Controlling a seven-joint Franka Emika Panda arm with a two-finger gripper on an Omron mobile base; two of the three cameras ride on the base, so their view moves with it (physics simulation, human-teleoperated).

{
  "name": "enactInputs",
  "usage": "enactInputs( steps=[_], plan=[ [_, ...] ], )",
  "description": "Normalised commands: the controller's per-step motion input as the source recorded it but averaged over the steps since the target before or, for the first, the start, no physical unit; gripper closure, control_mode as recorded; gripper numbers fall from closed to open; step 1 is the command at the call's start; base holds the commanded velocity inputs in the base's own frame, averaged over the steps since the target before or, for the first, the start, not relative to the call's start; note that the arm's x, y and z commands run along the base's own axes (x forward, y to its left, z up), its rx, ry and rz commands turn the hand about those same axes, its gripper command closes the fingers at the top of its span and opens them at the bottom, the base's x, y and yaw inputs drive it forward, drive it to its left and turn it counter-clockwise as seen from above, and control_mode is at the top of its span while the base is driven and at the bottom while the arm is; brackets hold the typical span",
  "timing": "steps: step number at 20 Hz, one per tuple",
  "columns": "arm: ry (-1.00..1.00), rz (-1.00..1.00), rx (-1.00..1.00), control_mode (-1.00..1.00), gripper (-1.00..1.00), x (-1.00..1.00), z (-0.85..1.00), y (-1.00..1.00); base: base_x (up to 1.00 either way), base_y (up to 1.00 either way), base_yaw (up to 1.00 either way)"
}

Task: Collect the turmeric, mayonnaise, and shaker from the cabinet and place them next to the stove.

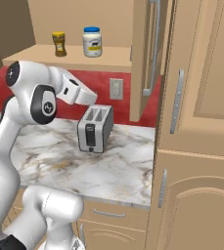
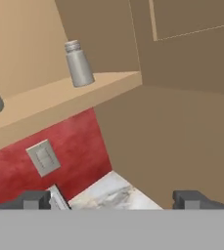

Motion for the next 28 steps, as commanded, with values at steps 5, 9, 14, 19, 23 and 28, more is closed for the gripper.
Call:
enactInputs(
  steps=[5,9,14,19,23,28],
  plan=[
    [-0.02,0.00,0.00,-1.00,-1.00,0.00,0.03,-0.09,0.00,0.00,0.00],
    [-0.01,-0.03,0.00,-1.00,-1.00,0.03,0.25,0.02,0.00,0.00,0.00],
    [-0.09,0.00,0.00,-1.00,-1.00,0.00,0.64,-0.01,0.00,0.00,0.00],
    [-0.08,0.00,0.00,-1.00,-1.00,0.00,0.50,-0.02,0.00,0.00,0.00],
    [-0.06,0.00,0.00,-1.00,-1.00,0.01,0.24,-0.03,0.00,0.00,0.00],
    [-0.02,0.00,0.00,-1.00,-1.00,0.10,0.02,-0.05,0.00,0.00,0.00]
  ],
)
